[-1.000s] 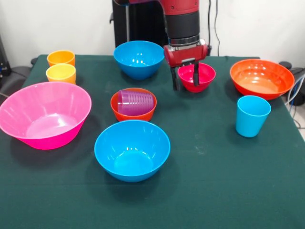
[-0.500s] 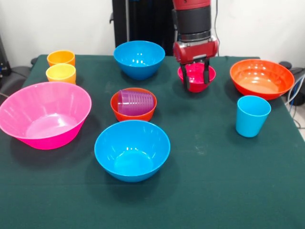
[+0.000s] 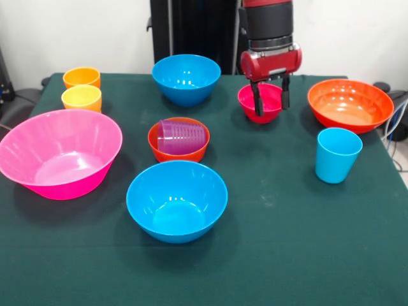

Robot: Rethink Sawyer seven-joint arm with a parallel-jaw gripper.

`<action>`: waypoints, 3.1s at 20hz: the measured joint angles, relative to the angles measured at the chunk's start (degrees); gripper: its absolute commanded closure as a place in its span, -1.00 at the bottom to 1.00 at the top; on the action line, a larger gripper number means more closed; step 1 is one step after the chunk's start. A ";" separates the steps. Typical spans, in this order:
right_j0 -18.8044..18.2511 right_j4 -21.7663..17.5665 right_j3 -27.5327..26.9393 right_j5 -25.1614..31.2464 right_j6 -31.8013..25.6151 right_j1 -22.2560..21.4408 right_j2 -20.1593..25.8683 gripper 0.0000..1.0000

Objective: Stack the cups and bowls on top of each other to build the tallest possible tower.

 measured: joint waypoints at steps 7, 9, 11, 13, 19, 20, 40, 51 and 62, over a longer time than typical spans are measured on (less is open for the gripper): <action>-2.66 -0.02 -1.12 6.96 0.00 -1.22 0.82 -1.00; -3.35 -0.02 -1.39 8.44 0.00 -1.55 1.19 -1.00; -4.42 -0.02 -2.01 10.75 0.00 -1.97 1.82 -1.00; -5.67 -0.04 -2.98 13.44 0.00 -2.34 2.65 -1.00; -7.48 -0.06 -4.73 16.63 0.00 -3.04 4.09 -1.00; -7.71 -0.06 -5.03 17.01 0.00 -3.07 4.36 -1.00; -12.05 -0.83 -10.29 25.46 0.00 -4.40 9.94 -1.00; -14.83 -3.03 -12.82 29.25 0.00 -4.40 10.91 -1.00; -20.37 -5.43 -15.87 35.89 -0.01 -4.07 14.15 -1.00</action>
